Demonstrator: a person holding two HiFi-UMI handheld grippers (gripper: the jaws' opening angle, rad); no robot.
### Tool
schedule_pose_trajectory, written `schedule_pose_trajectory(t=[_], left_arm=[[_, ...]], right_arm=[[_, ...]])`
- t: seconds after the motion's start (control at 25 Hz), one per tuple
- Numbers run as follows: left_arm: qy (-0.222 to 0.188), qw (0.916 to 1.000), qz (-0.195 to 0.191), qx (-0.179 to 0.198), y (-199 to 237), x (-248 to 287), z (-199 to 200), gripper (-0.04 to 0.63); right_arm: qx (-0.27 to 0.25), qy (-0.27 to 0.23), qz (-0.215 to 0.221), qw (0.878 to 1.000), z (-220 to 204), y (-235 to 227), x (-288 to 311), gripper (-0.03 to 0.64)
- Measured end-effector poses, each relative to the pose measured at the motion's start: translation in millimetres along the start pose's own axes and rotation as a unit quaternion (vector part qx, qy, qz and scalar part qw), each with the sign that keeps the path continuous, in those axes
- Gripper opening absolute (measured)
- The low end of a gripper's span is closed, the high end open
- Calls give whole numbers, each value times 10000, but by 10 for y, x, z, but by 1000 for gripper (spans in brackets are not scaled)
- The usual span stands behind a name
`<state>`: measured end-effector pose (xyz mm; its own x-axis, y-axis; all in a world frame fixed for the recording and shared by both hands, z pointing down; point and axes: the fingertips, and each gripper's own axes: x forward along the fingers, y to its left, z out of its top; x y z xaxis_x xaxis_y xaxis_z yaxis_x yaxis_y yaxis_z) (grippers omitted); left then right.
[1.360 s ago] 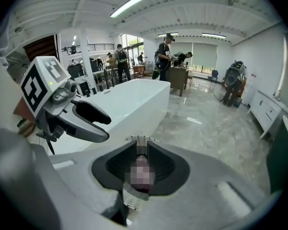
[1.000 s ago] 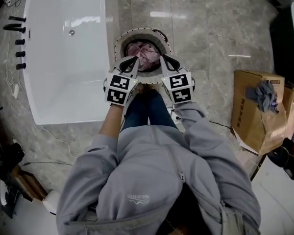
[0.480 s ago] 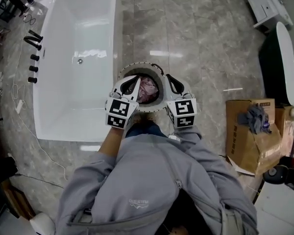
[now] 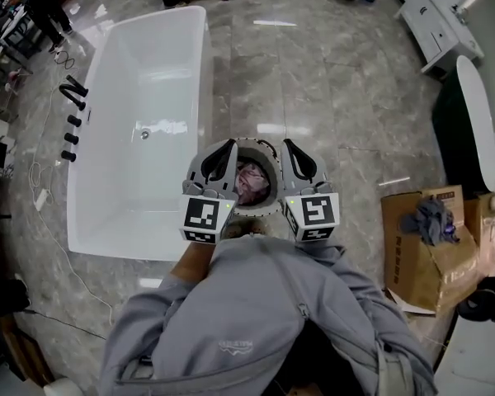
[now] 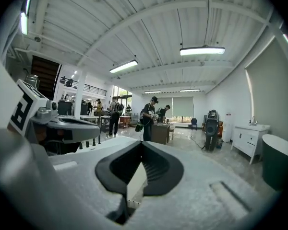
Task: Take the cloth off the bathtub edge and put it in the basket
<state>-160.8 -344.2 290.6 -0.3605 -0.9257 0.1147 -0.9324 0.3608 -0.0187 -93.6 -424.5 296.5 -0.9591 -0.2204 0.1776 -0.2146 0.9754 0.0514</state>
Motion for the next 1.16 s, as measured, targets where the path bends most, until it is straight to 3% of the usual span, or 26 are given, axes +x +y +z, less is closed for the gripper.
schedule_pose_trajectory(t=[0.24,1.16], left_arm=[[-383,9990,238,78,-16,-111,167,6],[-309,9993,180,101,14,-66,37,6]], right_arm=[[-74,-272,-11,9996,85,-25,-74,5],[-117,-270,209,9993,45,89,41,5]])
